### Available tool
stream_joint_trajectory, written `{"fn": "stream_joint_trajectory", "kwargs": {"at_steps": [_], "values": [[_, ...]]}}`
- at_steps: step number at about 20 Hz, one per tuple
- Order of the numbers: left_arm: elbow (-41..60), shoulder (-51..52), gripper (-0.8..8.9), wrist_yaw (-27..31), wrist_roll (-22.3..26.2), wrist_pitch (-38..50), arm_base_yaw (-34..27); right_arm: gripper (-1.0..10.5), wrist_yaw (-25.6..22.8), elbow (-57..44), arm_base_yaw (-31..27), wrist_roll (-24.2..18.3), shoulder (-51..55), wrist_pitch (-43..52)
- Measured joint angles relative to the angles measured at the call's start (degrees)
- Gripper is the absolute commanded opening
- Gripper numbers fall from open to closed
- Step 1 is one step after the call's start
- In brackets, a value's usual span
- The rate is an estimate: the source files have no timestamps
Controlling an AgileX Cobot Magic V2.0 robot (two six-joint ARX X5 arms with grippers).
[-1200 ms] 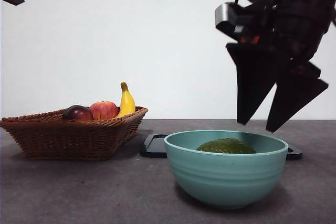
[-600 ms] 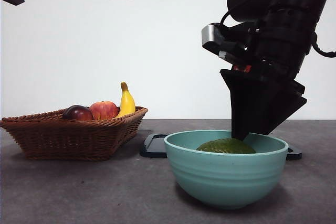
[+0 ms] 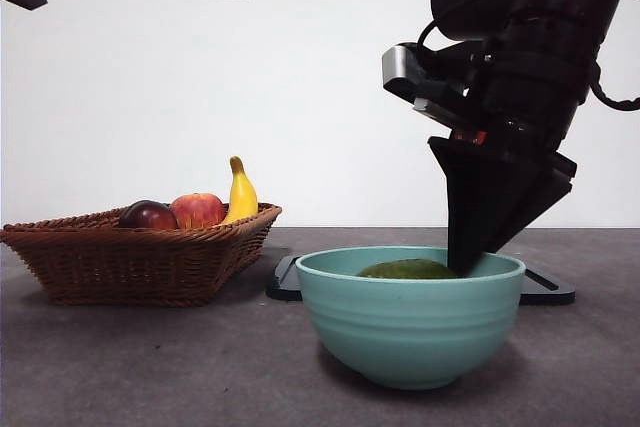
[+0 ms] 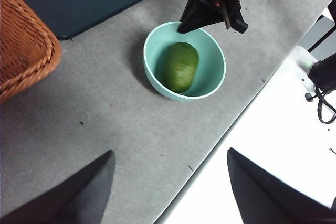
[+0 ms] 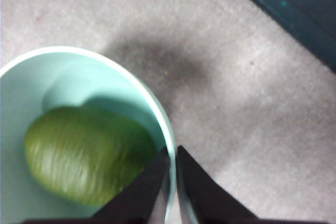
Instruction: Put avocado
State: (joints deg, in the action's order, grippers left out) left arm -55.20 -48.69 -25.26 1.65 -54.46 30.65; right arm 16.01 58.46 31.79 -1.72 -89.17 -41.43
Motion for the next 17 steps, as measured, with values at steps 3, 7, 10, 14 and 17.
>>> {"fn": "stream_joint_trajectory", "kwargs": {"at_steps": [3, 7, 10, 14, 17], "values": [[0.0, 0.0, 3.42, 0.0, 0.0, 0.0, 0.0, 0.1, -0.1, 1.1, 0.0, 0.1, 2.3, 0.3], [0.0, 0.0, 3.42, 0.0, 0.0, 0.0, 0.0, 0.1, -1.6, 8.3, -0.8, 0.5, 2.7, -0.3], [0.0, 0.0, 3.42, 0.0, 0.0, 0.0, 0.0, 0.1, -4.2, 13.4, -2.9, 0.5, 2.4, -0.8], [0.0, 0.0, 3.42, 0.0, 0.0, 0.0, 0.0, 0.1, -4.2, 20.7, -7.6, 0.5, -2.2, -0.8], [0.0, 0.0, 3.42, 0.0, 0.0, 0.0, 0.0, 0.1, -4.2, 24.5, -10.4, 0.5, -7.4, -1.2]]}}
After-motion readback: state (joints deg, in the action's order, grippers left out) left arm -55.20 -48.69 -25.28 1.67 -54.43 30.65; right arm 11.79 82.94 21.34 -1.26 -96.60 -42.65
